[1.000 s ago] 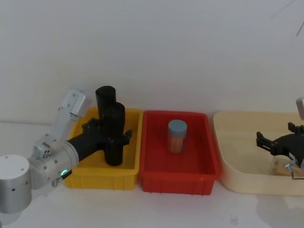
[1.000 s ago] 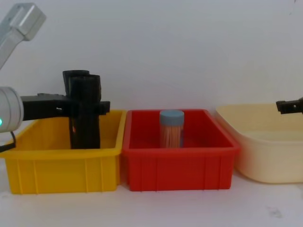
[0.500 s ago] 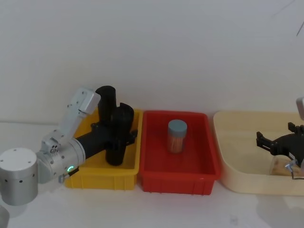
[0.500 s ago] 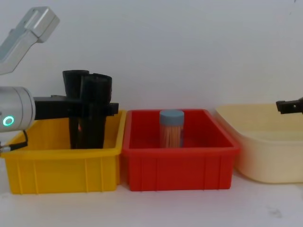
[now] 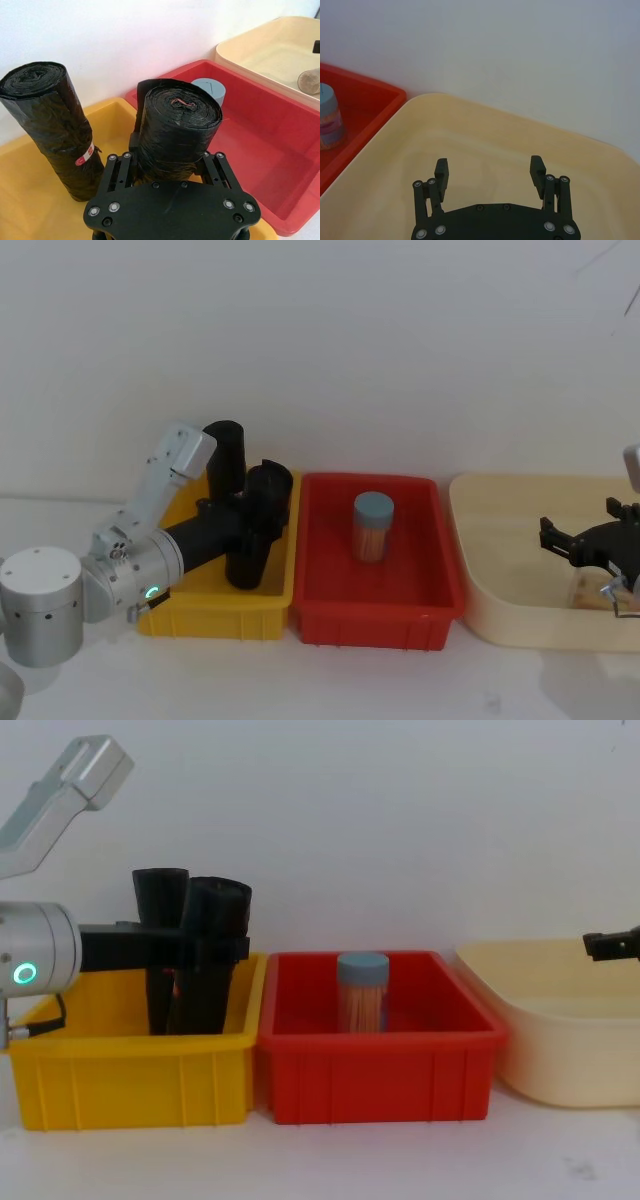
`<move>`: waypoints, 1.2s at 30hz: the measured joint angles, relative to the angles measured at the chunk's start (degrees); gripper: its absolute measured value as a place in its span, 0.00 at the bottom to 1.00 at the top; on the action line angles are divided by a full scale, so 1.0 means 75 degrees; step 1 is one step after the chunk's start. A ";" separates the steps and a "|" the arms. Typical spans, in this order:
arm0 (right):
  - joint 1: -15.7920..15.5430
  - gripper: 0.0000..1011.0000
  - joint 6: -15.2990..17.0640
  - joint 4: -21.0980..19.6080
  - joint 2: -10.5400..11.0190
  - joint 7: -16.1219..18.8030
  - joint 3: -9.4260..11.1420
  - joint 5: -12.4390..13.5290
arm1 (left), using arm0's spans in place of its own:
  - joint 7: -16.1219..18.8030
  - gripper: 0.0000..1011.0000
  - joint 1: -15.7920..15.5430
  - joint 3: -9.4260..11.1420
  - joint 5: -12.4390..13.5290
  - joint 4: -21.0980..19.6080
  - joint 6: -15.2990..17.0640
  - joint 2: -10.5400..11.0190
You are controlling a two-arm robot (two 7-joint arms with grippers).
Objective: Pick up the garbage bag with the one hand and transfer it to the other hand.
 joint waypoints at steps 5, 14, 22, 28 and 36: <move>0.0000 0.99 0.0000 0.0000 0.0000 0.0000 0.0000 0.0000 | -0.0007 0.53 -0.0012 0.0013 -0.0008 0.0010 0.0005 0.0000; 0.0001 0.99 0.0000 0.0000 0.0000 0.0000 0.0000 0.0000 | -0.0048 0.53 -0.0113 0.0080 0.0003 -0.0093 0.0053 0.0094; 0.0000 0.99 0.0000 0.0000 0.0000 0.0000 0.0000 0.0000 | -0.0067 0.53 -0.0288 0.0168 0.0118 -0.0319 0.0214 0.0252; 0.0000 0.99 0.0000 0.0000 0.0000 0.0000 0.0000 0.0000 | -0.0079 0.53 -0.0417 0.0207 0.0160 -0.0487 0.0343 0.0345; 0.0000 0.99 0.0000 0.0000 0.0000 0.0000 0.0000 0.0000 | -0.0095 0.53 -0.0543 0.0163 0.0037 -0.0594 0.0369 0.0304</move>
